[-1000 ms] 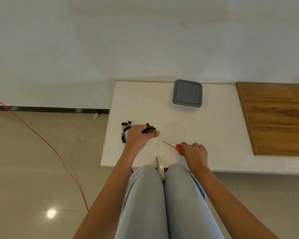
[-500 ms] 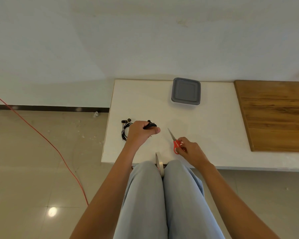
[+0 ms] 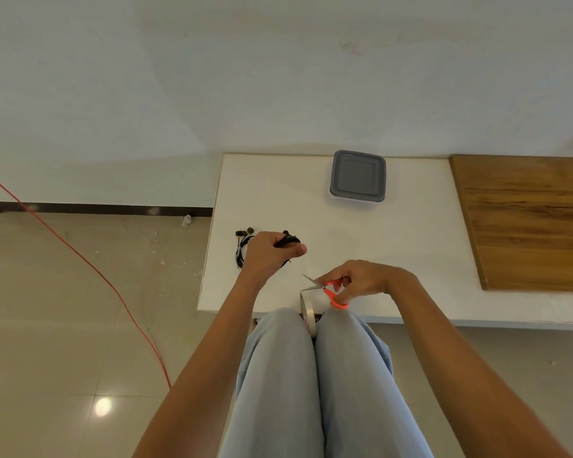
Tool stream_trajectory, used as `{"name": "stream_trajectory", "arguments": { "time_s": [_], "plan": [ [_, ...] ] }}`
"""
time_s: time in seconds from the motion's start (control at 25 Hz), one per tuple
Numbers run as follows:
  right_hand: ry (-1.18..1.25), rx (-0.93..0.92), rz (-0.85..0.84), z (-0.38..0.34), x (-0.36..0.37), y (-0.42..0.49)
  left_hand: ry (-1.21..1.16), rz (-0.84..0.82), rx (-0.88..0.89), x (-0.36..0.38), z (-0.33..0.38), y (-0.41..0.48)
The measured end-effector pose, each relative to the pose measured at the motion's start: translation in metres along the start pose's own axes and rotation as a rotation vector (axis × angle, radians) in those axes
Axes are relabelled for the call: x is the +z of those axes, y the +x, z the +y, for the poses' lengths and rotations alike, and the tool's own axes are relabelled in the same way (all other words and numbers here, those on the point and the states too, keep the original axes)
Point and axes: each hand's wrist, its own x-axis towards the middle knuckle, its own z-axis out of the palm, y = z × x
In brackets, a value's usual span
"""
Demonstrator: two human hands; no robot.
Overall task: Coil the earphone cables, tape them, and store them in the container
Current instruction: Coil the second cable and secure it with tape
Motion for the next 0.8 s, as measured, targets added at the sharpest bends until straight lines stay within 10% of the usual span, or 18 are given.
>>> {"name": "stream_trajectory", "arguments": {
  "time_s": [0.8],
  "plan": [
    [0.023,0.037,0.119,-0.01,-0.019,0.008,-0.12,0.158,-0.06,-0.01,0.009,0.003]
  ]
}}
